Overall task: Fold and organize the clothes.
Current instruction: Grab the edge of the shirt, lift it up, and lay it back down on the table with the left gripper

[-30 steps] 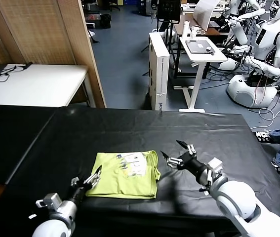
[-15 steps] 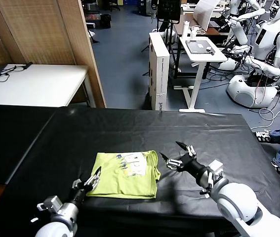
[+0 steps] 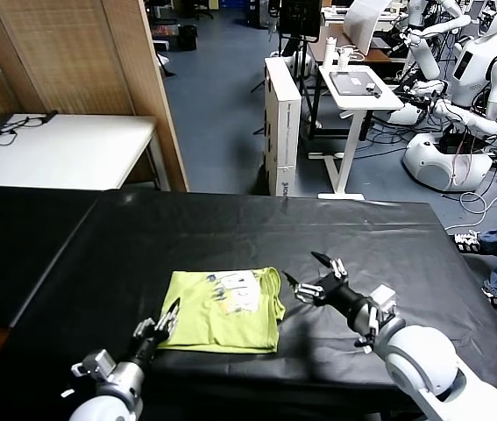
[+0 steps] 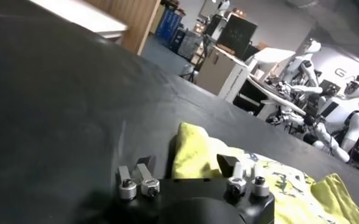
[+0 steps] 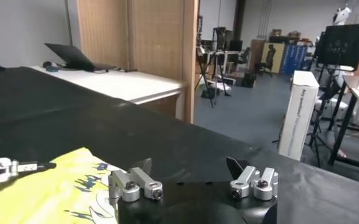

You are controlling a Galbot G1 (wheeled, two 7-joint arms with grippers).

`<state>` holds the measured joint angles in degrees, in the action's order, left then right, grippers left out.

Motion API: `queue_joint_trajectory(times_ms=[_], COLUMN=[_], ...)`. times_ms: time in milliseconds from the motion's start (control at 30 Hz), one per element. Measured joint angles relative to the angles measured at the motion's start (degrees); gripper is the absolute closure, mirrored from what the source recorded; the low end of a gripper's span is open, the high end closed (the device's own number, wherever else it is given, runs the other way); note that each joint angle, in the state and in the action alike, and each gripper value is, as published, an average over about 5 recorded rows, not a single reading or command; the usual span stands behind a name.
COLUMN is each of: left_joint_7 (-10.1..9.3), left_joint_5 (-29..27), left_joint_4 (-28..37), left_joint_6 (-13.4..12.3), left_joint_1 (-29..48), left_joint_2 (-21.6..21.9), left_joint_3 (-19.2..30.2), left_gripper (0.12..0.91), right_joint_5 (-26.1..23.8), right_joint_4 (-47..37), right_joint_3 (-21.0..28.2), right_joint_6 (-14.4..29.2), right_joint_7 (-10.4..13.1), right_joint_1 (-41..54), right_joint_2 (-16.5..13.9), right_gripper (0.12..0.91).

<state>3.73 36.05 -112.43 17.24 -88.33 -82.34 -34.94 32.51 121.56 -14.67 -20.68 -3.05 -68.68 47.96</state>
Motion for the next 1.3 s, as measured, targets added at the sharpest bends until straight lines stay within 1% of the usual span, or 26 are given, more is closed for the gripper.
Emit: queue_joint_trajectory(times_ms=[67, 167, 267, 433, 567, 800, 1100, 1200, 1300], left_joint_7=[-0.05, -0.25, -0.46, -0.53, -0.47, -0.67, -1.02, -1.87, -4.23], left_joint_5=[0.7, 2.1, 3.4, 3.5, 4.2, 9.7, 17.5, 20.3, 21.7], left_joint_4=[-0.3, -0.9, -1.3, -1.9, -2.4, -2.0, -3.1, -4.4, -6.7], left_joint_6=[0.2, 0.9, 1.7, 2.3, 2.3, 2.4, 2.7, 3.1, 4.3], left_joint_1=[0.0, 0.0, 0.1, 0.1, -0.2, -1.3, -4.3, -6.2, -7.5], left_joint_2=[0.0, 0.1, 0.1, 0.9, 4.0, 13.7, 26.5, 29.7, 30.9], left_joint_3=[0.0, 0.0, 0.0, -0.8, -2.9, -9.9, -21.9, -26.1, -28.7], left_gripper=[0.634, 0.776, 0.838, 0.853, 0.853, 0.853, 0.853, 0.853, 0.853], right_joint_5=[0.0, -0.1, -0.3, -0.4, -0.5, -1.5, -2.6, -3.2, -3.9], right_joint_4=[0.0, -0.1, -0.2, -0.5, -0.9, -1.9, -3.0, -3.2, -3.5], right_joint_3=[0.0, 0.1, 0.1, -0.1, -0.8, -1.3, -0.4, 0.0, 0.3], right_joint_6=[0.0, 0.0, 0.0, 0.1, 0.5, 1.1, 1.4, 1.5, 1.5], right_joint_7=[0.0, 0.0, 0.0, 0.0, 0.1, 0.0, -0.1, -0.1, -0.1], right_joint_1=[0.0, 0.0, -0.1, -0.4, -0.8, -1.7, -1.8, -2.0, -2.3], right_joint_2=[0.1, 0.3, 0.6, 1.1, 1.6, 2.6, 4.2, 4.8, 5.3], right_gripper=[0.118, 0.118, 0.118, 0.118, 0.118, 0.118, 0.118, 0.118, 0.118])
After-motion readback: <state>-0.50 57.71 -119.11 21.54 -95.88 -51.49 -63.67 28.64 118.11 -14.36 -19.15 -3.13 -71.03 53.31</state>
